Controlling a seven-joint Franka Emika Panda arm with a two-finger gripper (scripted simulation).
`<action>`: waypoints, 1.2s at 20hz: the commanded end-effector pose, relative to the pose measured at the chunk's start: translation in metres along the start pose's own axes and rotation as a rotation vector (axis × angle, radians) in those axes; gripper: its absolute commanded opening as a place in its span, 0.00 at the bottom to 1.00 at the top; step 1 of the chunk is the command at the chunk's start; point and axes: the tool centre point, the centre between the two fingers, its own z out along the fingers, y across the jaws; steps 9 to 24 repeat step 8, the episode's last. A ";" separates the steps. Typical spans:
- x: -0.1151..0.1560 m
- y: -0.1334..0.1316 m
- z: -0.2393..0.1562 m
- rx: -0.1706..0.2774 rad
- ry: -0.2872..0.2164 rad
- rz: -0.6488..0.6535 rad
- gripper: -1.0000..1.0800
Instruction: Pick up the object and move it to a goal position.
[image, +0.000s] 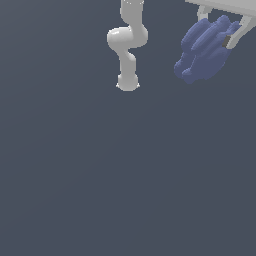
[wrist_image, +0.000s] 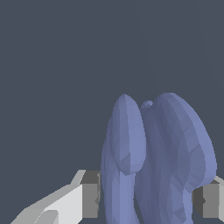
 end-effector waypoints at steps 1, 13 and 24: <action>-0.002 -0.001 -0.004 0.000 0.000 0.000 0.00; -0.003 -0.002 -0.007 0.000 0.000 0.000 0.00; -0.003 -0.002 -0.007 0.000 0.000 0.000 0.00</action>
